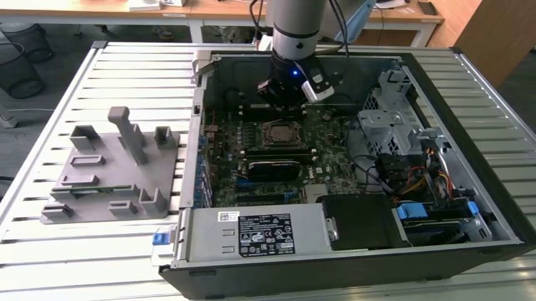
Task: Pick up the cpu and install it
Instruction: 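Install the first cpu locking lever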
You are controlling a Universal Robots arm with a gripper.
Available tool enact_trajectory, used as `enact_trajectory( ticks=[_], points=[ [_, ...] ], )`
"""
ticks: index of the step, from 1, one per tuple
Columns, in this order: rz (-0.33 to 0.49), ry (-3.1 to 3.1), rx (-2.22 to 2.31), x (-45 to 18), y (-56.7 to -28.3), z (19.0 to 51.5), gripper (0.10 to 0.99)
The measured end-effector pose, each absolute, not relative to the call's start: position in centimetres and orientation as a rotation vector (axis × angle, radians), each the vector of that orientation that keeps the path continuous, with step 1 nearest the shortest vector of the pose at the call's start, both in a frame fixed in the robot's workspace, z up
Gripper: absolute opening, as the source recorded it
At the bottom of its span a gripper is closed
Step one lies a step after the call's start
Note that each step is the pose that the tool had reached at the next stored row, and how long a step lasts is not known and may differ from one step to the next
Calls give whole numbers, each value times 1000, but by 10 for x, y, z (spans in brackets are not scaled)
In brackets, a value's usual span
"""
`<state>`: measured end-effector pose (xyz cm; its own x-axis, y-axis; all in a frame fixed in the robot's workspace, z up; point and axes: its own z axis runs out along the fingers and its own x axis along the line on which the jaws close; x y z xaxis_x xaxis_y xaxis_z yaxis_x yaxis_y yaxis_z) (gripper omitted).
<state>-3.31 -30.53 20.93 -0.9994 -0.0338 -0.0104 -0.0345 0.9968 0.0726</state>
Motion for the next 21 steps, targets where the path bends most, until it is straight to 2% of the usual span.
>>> enact_trajectory(
  ticks=[21],
  points=[
    [114, 3140, -52, -28, -305, 198, 106]
  ],
)
